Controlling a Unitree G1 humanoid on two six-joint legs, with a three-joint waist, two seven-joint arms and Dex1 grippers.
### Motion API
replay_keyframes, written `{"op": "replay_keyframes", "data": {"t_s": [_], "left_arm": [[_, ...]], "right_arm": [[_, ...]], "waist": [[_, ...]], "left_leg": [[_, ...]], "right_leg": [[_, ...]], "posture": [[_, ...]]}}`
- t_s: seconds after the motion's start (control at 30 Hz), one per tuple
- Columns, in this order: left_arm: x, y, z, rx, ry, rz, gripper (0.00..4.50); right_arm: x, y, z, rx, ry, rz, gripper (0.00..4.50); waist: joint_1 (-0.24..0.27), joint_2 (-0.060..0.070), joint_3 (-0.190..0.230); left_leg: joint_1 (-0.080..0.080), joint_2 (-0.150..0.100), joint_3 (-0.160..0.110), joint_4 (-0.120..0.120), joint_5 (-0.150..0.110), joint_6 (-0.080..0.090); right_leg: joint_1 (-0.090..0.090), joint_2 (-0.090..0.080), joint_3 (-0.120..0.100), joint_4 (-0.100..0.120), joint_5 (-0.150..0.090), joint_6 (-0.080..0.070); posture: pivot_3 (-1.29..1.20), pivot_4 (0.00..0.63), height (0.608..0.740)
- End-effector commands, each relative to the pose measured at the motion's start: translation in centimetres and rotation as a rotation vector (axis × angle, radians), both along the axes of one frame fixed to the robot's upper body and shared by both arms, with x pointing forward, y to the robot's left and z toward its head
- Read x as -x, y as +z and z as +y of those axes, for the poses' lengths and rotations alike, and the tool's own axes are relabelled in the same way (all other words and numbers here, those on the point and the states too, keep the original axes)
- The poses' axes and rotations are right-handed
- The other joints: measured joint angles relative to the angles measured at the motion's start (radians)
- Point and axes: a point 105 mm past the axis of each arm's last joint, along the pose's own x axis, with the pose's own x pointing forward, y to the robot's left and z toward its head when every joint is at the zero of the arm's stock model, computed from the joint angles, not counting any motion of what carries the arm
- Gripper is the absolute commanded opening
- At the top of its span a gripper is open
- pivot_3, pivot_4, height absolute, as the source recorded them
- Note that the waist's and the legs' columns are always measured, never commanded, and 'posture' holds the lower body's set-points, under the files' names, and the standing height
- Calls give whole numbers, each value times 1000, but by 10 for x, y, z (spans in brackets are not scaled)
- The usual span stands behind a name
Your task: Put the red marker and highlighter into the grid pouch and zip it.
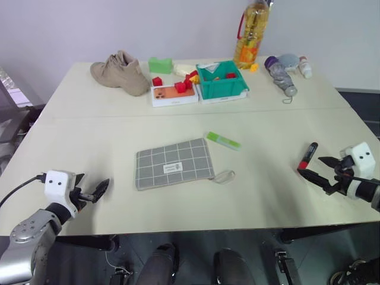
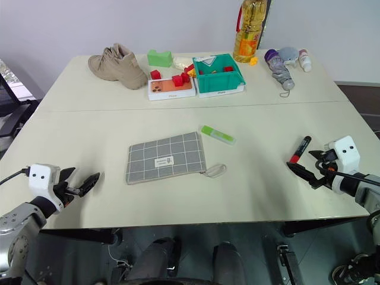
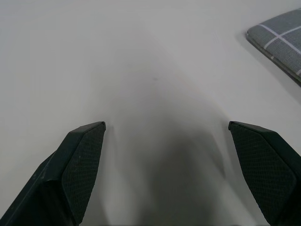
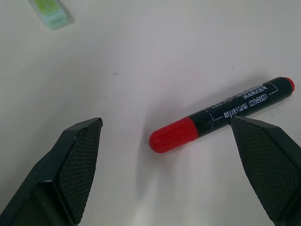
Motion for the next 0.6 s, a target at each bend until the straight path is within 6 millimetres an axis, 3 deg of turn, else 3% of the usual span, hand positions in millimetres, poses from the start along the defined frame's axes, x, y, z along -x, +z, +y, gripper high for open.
{"op": "replay_keyframes", "data": {"t_s": [0.03, 0.3, 0.43, 0.57, 0.6], "left_arm": [[-1, 11, -3, -14, -16, -41, 4500], [-7, 9, -5, -3, -14, -42, 4500], [-11, 12, -7, -19, -19, -73, 4500], [-14, 13, -14, -2, -15, -114, 4500], [-15, 12, -16, -2, -17, -115, 4500]], "right_arm": [[-2, 12, -1, -4, 1, -50, 4468], [-10, 24, 16, -9, 68, -94, 4468], [-23, 36, 53, -58, 183, -146, 4468], [-36, 43, 114, -130, 354, -196, 4468], [-38, 45, 125, -143, 379, -207, 4234]], "waist": [[0, 0, 0], [-1, 0, 0], [-5, 0, 0], [-4, 0, 0], [-3, 0, 0]], "left_leg": [[0, 0, 0, 0, 0, 0], [0, 0, 0, 0, 0, 0], [0, 1, 0, 0, 0, 0], [0, 1, 0, 0, 0, 0], [0, 1, 0, 0, 0, 0]], "right_leg": [[0, 0, 0, 0, 0, 0], [0, 0, 0, 0, 0, 0], [0, 1, 0, 0, 0, 0], [0, 1, 0, 0, 0, 0], [-1, 1, 0, 0, 0, 0]], "posture": [[0, 150, 739], [0, 150, 739], [0, 150, 739], [0, 150, 739], [0, 150, 739]]}}
